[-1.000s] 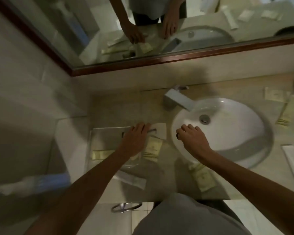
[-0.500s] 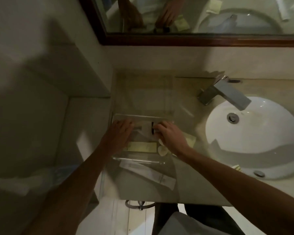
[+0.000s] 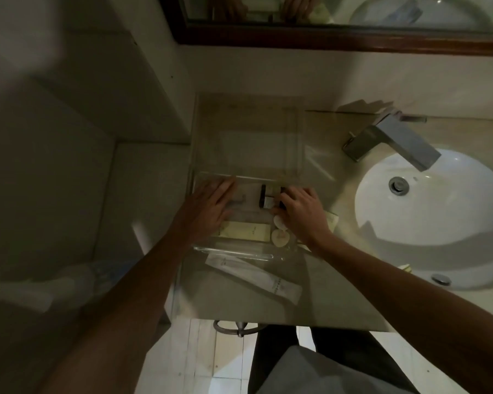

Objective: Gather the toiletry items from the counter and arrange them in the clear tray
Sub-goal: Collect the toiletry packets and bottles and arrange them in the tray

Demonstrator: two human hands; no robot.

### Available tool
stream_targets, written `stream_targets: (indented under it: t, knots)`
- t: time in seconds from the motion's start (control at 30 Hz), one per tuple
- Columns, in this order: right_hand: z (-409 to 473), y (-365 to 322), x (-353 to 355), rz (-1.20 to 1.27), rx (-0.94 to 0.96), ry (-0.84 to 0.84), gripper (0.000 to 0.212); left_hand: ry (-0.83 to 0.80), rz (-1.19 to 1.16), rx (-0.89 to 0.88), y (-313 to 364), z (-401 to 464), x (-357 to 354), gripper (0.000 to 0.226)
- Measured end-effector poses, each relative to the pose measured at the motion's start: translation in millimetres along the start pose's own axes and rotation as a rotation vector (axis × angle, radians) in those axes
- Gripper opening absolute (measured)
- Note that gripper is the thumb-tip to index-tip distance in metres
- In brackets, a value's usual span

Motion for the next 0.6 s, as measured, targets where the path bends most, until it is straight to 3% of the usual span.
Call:
stream_targets:
  t: [0.13,0.4,0.6]
  knots:
    - [1.8,1.5,1.9,-0.008,-0.001,0.0,0.022,0.125,0.085,-0.151,7.1,-1.4,4.2,0.05]
    - [2.8,1.1,7.3,-0.031,-0.016,-0.018,0.022,0.091,0.097,0.022,3.3,2.3,8.3,0.051]
    - [-31.5,37.9,36.7,-0.015,0.009,0.031,0.02,0.177,-0.089,0.009,63.5,21.9,26.9,0.055]
Point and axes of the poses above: each hand's wrist, its own z-axis towards the middle knuckle, its own x-axis out of the back of the hand, y = z × x, the point moved 4 cm from there along z, towards the middle knuckle, and after that the axes turned 14 degrees about -x, right-handed, at the moved point
